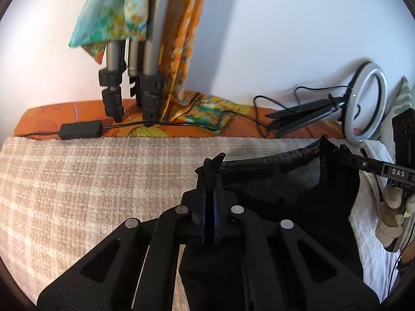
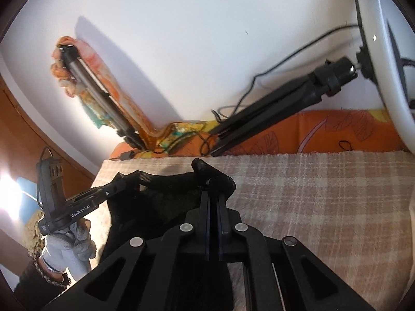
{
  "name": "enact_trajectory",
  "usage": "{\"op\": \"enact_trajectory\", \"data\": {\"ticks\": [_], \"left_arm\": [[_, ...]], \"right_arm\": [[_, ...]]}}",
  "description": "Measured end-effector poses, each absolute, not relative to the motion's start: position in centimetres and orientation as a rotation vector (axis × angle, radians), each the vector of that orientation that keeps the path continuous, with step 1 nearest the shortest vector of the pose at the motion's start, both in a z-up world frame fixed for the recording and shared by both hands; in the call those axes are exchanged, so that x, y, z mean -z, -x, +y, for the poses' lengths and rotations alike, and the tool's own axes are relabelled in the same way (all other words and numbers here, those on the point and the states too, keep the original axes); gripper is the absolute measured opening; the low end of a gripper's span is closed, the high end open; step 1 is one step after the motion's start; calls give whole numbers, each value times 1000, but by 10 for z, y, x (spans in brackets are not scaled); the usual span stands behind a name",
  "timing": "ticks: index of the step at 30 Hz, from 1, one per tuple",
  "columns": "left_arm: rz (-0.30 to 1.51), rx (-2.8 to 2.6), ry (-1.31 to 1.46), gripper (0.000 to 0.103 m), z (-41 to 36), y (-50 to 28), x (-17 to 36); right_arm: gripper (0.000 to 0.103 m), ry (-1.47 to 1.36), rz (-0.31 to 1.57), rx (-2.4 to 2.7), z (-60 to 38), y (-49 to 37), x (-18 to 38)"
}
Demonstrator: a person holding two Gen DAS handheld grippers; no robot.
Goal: Fold small clothes
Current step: 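Grasp the strip's collar end with the right gripper while the left gripper grasps beside it, then fold the collar end over toward the hem with both grippers and release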
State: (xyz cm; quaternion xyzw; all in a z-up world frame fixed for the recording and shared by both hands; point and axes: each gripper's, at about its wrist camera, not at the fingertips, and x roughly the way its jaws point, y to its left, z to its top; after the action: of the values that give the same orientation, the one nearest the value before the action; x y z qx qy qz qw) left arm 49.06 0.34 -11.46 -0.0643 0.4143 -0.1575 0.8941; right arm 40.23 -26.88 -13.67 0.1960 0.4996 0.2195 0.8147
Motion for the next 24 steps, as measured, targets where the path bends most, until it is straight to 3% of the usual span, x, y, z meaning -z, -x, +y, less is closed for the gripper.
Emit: {"op": "enact_trajectory", "data": {"ticks": [13, 24], "left_arm": [[770, 339, 143, 1, 17, -399, 54], [798, 362, 63, 1, 11, -286, 51]], "right_arm": [[1, -347, 1019, -472, -261, -322, 60], [1, -304, 1019, -475, -252, -214, 26]]}}
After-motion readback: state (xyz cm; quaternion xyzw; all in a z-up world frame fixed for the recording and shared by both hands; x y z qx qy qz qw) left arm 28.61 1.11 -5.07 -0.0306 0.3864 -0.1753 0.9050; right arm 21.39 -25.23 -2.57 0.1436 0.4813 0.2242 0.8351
